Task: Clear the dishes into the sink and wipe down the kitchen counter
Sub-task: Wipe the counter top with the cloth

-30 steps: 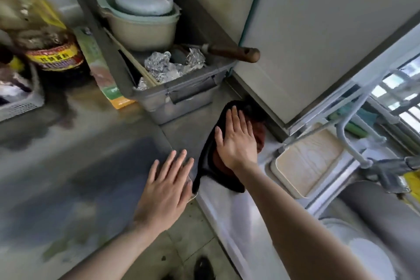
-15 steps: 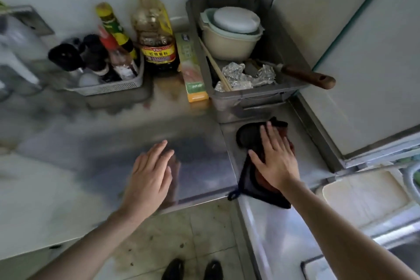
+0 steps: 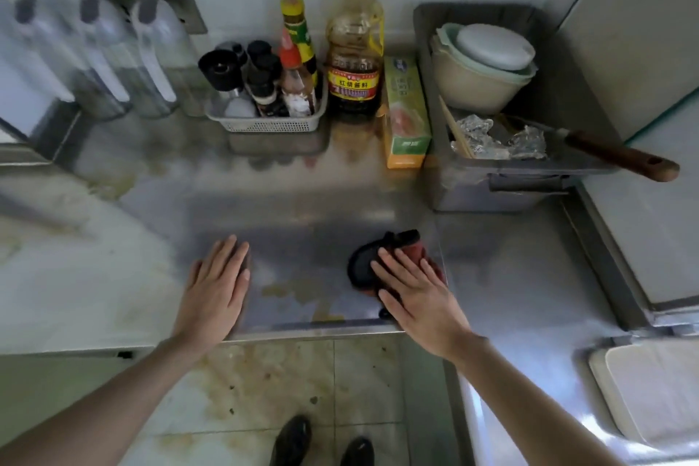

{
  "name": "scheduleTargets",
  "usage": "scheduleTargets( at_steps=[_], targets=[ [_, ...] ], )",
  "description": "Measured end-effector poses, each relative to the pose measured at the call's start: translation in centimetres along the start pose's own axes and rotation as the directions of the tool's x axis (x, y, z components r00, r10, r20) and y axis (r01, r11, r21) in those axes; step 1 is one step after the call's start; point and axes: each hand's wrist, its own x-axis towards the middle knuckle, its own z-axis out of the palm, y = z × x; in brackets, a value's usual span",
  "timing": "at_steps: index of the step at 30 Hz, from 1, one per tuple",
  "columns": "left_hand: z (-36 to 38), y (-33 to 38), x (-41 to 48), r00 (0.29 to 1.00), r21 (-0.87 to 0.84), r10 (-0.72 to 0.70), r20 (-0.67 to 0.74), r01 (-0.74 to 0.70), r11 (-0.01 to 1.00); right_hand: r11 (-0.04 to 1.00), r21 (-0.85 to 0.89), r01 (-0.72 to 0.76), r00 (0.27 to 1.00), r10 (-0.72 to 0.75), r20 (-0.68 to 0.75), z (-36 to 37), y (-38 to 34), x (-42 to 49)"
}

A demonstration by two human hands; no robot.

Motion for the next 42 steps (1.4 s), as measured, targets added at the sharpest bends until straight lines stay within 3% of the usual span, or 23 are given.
scheduleTargets(
  at_steps=[2,4,6,10,13,15,16,19,21,23,26,28,31,35,37,40,42],
  targets=[
    [0.3,-0.2,-0.1,1.0,0.008,0.015,-0.002,-0.015,1.0,0.985,-0.08,-0.155,0.986,0.149,-0.078,-0.5,2.0,0.5],
    [0.4,-0.1,-0.1,1.0,-0.003,0.009,-0.012,-0.01,1.0,0.916,-0.023,-0.4,0.908,0.392,-0.149,-0.6,2.6,1.1],
    [0.4,0.0,-0.2,1.0,-0.016,0.005,-0.024,-0.005,1.0,0.882,0.004,-0.472,0.868,0.465,-0.174,0.3,0.4,1.1],
    [0.4,-0.1,-0.3,0.999,-0.003,0.025,-0.028,-0.025,1.0,0.966,-0.052,-0.254,0.958,0.244,-0.149,4.5,-8.6,0.0],
    [0.4,-0.3,-0.4,1.0,-0.011,0.018,-0.002,-0.018,1.0,0.988,-0.092,-0.126,0.989,0.117,-0.094,5.1,-11.5,2.3],
    [0.3,-0.2,-0.3,1.0,-0.016,0.016,0.007,-0.016,1.0,0.986,-0.112,-0.121,0.992,0.115,-0.059,3.9,-9.6,3.9],
    [0.2,-0.2,-0.3,1.0,-0.021,0.017,0.011,-0.017,1.0,0.977,-0.107,-0.187,0.981,0.18,-0.073,3.2,-8.0,4.2],
    [0.1,-0.3,-0.3,0.999,-0.025,0.026,0.02,-0.026,0.999,0.856,-0.032,-0.516,0.845,0.503,-0.183,1.7,-3.6,3.7],
    [0.2,-0.3,-0.3,0.999,-0.028,0.032,0.009,-0.032,0.999,0.775,0.069,-0.628,0.75,0.626,-0.214,1.8,-3.3,2.6],
    [0.3,-0.4,-0.2,0.999,-0.029,0.032,-0.009,-0.032,0.999,0.799,0.078,-0.597,0.772,0.598,-0.217,3.2,-6.1,1.8],
    [0.6,-0.4,-0.3,0.999,-0.039,0.037,-0.028,-0.038,0.998,0.936,-0.046,-0.35,0.927,0.339,-0.158,5.2,-11.0,1.2],
    [0.6,-0.4,-0.2,0.998,-0.028,0.049,-0.036,-0.05,0.998,0.968,-0.107,-0.226,0.968,0.21,-0.14,5.3,-11.3,2.1],
    [-0.2,-0.3,0.5,0.994,-0.012,0.08,-0.072,-0.081,0.997,0.945,-0.1,-0.311,0.944,0.295,-0.144,3.8,-8.6,4.9],
    [-1.4,-0.4,4.4,0.989,-0.023,0.115,-0.097,-0.118,0.993,0.842,0.034,-0.538,0.822,0.533,-0.202,2.4,-6.5,8.4],
    [-1.1,-0.4,6.5,0.99,-0.02,0.133,-0.054,-0.135,0.991,0.89,0.001,-0.455,0.872,0.446,-0.202,2.7,-7.0,8.0],
    [-0.1,-0.2,8.1,0.994,-0.011,0.111,0.007,-0.111,0.994,0.971,-0.105,-0.217,0.972,0.205,-0.116,2.8,-6.4,6.5],
    [0.3,-0.2,8.1,0.995,0.006,0.096,0.007,-0.096,0.995,0.953,-0.1,-0.287,0.948,0.267,-0.173,2.2,-4.6,7.5]
  ],
)
